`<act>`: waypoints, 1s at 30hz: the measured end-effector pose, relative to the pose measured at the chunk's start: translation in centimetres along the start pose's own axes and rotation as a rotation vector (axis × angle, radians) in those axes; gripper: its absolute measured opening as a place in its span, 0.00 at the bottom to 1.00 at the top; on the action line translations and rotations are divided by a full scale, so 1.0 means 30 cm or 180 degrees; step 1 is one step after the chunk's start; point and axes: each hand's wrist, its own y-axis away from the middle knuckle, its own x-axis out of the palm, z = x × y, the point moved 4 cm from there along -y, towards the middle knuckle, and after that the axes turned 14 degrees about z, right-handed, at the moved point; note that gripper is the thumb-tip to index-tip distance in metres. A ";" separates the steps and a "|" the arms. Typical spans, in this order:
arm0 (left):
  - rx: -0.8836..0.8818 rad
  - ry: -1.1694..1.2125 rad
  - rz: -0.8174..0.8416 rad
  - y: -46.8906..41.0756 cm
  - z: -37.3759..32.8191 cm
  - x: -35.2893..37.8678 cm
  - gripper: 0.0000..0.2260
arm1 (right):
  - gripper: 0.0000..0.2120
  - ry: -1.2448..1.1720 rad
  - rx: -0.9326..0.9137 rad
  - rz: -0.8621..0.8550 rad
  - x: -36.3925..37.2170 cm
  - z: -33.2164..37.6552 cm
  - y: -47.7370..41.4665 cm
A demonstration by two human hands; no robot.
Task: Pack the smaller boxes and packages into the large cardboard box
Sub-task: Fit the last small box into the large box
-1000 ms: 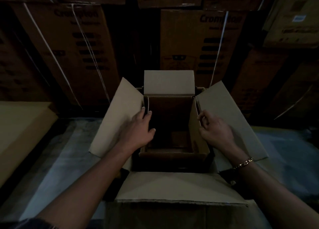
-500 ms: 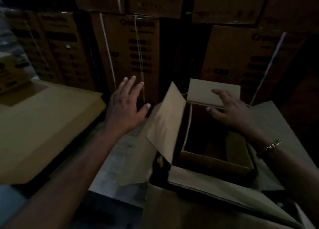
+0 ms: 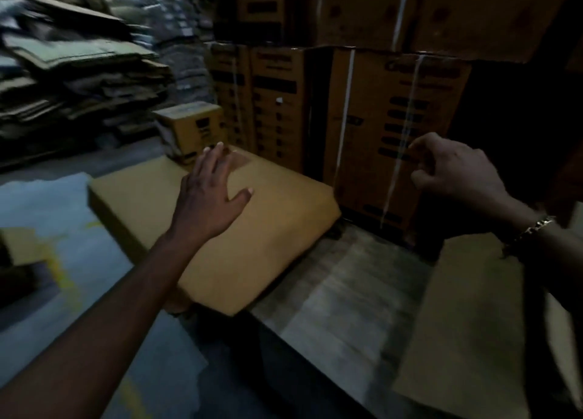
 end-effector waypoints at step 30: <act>-0.1599 0.1959 -0.0532 -0.251 1.797 -0.195 0.31 | 0.26 -0.3500 -0.0819 0.1325 0.984 1.619 -1.258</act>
